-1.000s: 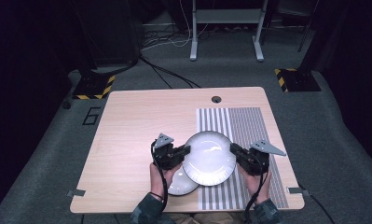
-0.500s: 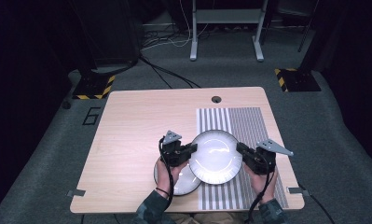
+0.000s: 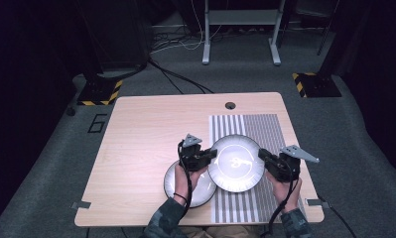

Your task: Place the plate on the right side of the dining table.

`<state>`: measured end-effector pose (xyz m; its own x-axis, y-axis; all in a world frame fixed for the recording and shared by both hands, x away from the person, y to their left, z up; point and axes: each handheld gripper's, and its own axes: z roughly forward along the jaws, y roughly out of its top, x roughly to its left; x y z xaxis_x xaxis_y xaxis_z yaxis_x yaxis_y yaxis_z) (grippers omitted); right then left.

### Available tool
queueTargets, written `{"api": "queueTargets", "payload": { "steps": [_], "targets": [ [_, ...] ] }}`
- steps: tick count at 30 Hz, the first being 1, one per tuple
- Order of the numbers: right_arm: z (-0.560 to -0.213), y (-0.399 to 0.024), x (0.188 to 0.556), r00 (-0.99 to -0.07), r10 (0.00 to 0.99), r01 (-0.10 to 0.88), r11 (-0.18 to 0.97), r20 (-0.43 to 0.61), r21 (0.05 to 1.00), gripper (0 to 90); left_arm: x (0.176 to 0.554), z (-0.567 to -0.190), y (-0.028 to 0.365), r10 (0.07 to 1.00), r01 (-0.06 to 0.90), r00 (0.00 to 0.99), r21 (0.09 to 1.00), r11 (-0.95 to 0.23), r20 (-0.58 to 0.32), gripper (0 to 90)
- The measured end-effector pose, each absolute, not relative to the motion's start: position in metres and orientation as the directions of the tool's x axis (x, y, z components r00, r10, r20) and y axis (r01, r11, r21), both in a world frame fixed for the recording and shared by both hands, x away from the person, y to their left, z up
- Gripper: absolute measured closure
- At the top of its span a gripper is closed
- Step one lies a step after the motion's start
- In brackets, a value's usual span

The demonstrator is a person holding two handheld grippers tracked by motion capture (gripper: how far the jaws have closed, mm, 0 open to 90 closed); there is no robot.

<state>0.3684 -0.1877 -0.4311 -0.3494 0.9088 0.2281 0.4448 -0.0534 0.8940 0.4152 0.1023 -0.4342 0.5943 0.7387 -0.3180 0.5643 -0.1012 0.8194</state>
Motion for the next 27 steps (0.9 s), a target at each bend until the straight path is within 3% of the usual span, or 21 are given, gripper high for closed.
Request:
{"api": "queueTargets", "payload": {
  "steps": [27],
  "targets": [
    [-0.438,-0.214,0.4,-0.296,0.928,0.498,-0.055,0.229,0.866,83.4,0.453,-0.448,0.07,0.734,0.623,0.58,0.773,-0.12,-0.354,78.7]
  ]
}}
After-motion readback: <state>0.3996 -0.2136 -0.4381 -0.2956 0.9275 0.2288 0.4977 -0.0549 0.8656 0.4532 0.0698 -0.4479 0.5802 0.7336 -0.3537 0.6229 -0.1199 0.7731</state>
